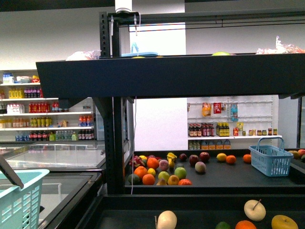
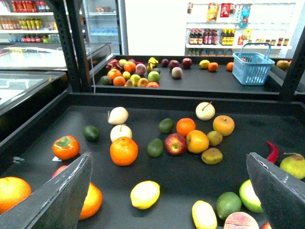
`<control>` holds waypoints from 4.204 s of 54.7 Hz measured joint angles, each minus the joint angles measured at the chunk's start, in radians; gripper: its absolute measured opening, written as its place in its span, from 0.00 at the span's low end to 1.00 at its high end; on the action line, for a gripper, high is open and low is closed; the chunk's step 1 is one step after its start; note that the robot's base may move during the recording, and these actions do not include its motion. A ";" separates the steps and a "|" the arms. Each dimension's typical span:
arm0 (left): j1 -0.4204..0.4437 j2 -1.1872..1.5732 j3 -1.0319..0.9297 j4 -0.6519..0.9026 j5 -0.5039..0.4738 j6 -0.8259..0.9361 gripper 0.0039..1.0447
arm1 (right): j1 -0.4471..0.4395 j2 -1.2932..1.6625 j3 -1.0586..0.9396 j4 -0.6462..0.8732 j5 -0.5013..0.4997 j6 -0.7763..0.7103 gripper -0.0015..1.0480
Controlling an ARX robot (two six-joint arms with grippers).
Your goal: Pick lemon from shelf
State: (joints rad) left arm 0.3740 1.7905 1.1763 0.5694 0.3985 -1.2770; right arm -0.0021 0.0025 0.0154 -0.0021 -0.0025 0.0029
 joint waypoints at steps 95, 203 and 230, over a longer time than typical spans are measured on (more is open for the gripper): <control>-0.788 0.032 -0.030 0.024 0.169 0.321 0.10 | 0.000 0.000 0.000 0.000 0.000 0.000 0.93; -0.832 0.108 0.050 0.019 0.129 0.304 0.10 | 0.056 2.485 1.153 0.416 -0.134 -0.248 0.93; -0.832 0.108 0.050 0.018 0.128 0.304 0.10 | 0.062 2.601 1.251 0.506 -0.167 -0.328 0.93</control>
State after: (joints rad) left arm -0.4580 1.8984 1.2266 0.5877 0.5262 -0.9726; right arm 0.0601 2.6034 1.2667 0.5041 -0.1692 -0.3256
